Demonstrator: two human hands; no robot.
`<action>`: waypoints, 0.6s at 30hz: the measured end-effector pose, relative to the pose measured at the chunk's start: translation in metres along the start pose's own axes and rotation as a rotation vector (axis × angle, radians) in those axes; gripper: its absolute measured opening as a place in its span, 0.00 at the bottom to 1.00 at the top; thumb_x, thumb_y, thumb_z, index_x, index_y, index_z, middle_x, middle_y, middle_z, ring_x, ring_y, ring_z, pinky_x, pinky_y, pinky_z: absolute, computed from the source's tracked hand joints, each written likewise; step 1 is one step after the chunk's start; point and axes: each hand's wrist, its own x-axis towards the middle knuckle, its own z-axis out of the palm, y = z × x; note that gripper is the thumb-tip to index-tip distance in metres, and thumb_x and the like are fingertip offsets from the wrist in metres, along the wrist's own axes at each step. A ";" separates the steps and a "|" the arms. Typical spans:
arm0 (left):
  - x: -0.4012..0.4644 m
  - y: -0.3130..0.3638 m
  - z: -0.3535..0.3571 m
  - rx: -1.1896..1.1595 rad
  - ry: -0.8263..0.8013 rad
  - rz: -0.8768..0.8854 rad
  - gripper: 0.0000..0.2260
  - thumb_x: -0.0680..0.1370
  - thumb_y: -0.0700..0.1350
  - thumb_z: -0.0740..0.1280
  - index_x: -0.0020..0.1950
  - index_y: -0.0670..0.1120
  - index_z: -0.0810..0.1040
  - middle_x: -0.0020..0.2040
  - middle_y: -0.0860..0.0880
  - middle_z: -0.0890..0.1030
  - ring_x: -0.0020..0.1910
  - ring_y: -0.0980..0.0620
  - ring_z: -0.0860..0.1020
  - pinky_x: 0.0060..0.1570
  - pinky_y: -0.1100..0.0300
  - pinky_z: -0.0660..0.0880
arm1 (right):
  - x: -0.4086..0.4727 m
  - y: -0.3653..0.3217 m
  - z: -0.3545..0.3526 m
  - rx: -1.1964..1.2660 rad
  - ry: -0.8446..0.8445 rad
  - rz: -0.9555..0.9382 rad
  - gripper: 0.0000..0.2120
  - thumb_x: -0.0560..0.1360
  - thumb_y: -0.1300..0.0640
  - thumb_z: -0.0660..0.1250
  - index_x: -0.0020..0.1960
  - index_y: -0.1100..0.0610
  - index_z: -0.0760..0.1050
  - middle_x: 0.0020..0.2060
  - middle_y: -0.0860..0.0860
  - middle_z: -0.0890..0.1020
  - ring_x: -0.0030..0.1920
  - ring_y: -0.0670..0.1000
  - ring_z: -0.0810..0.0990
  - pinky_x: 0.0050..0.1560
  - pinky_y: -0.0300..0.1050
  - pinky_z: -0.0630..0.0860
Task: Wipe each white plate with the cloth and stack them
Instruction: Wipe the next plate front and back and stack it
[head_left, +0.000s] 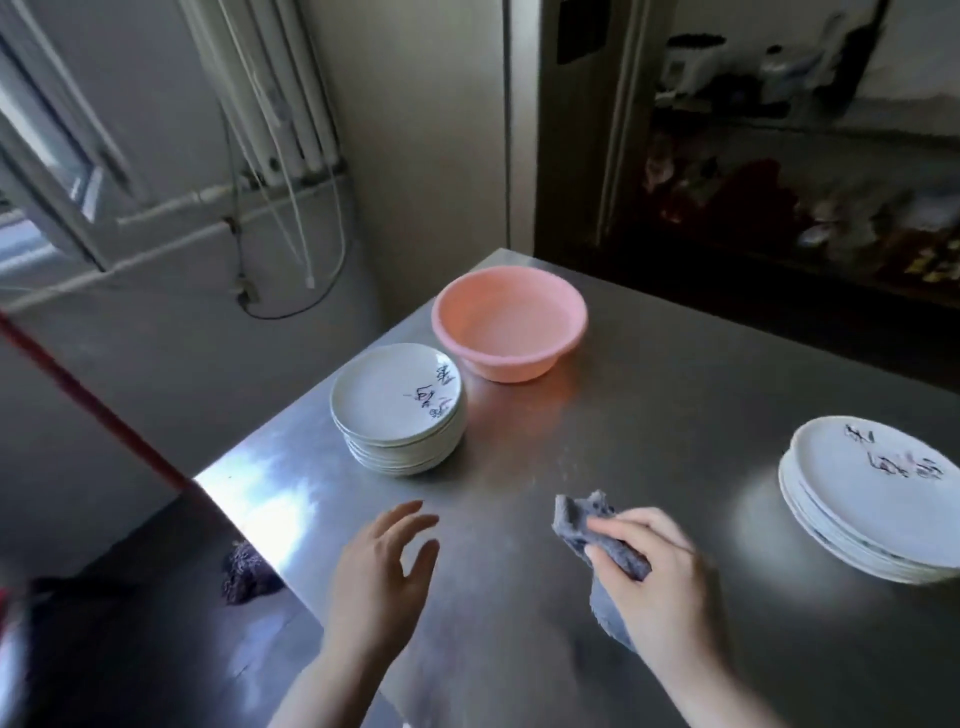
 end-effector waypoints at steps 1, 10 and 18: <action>0.006 -0.011 -0.006 -0.003 0.021 -0.029 0.09 0.75 0.42 0.73 0.54 0.51 0.85 0.62 0.55 0.80 0.51 0.47 0.81 0.49 0.52 0.76 | 0.004 -0.005 0.012 0.000 -0.009 -0.011 0.16 0.63 0.67 0.78 0.44 0.49 0.84 0.41 0.39 0.78 0.42 0.39 0.78 0.42 0.26 0.70; 0.121 -0.105 -0.057 0.008 0.081 -0.102 0.05 0.76 0.51 0.70 0.51 0.55 0.83 0.52 0.60 0.82 0.42 0.58 0.77 0.37 0.65 0.68 | 0.058 -0.061 0.126 -0.023 0.085 0.001 0.15 0.62 0.68 0.79 0.42 0.50 0.84 0.41 0.39 0.79 0.41 0.40 0.79 0.41 0.33 0.73; 0.209 -0.132 -0.053 0.057 -0.085 -0.166 0.11 0.75 0.61 0.66 0.45 0.55 0.76 0.44 0.58 0.79 0.41 0.56 0.77 0.36 0.59 0.71 | 0.079 -0.093 0.168 -0.076 0.159 0.085 0.13 0.64 0.68 0.77 0.42 0.52 0.84 0.41 0.41 0.79 0.40 0.42 0.79 0.40 0.32 0.73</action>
